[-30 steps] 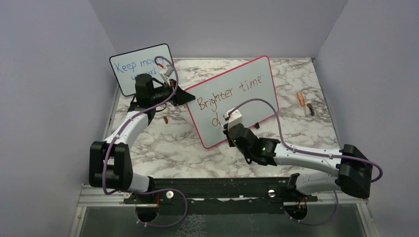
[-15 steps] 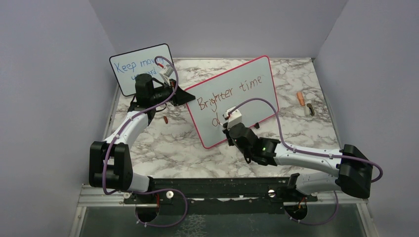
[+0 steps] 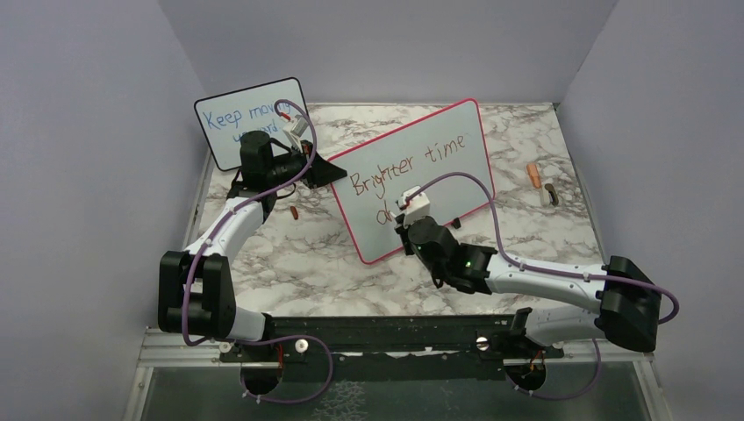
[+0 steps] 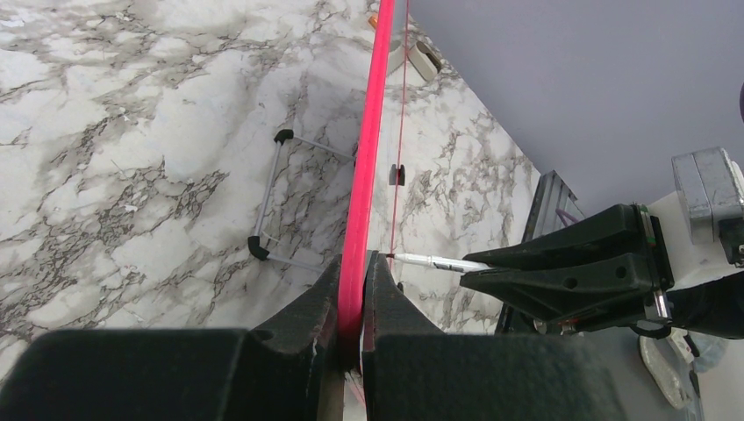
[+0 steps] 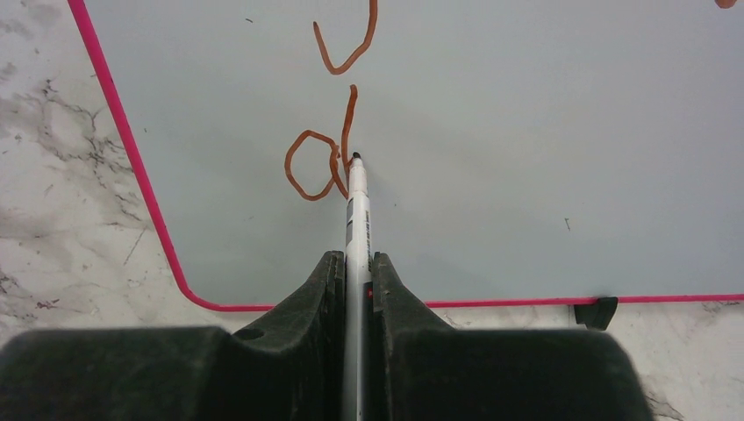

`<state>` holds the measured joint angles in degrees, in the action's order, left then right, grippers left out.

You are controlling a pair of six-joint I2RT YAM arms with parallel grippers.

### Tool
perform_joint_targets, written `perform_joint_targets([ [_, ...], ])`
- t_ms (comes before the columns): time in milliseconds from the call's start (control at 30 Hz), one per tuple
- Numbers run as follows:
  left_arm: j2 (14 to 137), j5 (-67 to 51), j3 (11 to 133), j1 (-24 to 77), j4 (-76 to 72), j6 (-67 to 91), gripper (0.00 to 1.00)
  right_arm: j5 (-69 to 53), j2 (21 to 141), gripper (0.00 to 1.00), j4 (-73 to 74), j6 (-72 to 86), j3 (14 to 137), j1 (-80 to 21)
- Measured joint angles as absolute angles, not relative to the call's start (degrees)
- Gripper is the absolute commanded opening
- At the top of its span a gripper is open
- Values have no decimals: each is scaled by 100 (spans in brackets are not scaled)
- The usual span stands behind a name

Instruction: Write a sentence on the whiteboard

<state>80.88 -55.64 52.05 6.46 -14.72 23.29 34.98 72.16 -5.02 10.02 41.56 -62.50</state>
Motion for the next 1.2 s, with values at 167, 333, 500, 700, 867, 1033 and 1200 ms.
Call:
perform_joint_targets([
  [167, 8088, -5564, 5205, 646, -1472, 2329, 0, 3573, 7242, 1, -539, 956, 4158, -6250],
  [333, 8088, -5564, 5205, 646, -1470, 2327, 0, 3680, 7242, 1, -543, 961, 4158, -6217],
  [500, 8088, -5564, 5205, 646, -1470, 2329, 0, 3715, 7242, 1, -517, 1020, 4158, -6213],
  [700, 8088, -5564, 5205, 646, -1468, 2327, 0, 3719, 7216, 1, -351, 1151, 4156, -6193],
  [867, 8088, -5564, 5205, 646, -1468, 2327, 0, 3710, 7192, 1, -268, 1280, 4125, -6180],
  [1033, 8088, -5561, 5205, 646, -1466, 2327, 0, 3693, 7188, 1, -134, 1372, 4117, -6180],
  [1200, 8088, -5561, 5205, 646, -1466, 2327, 0, 3677, 7183, 1, -12, 1413, 4115, -6180],
])
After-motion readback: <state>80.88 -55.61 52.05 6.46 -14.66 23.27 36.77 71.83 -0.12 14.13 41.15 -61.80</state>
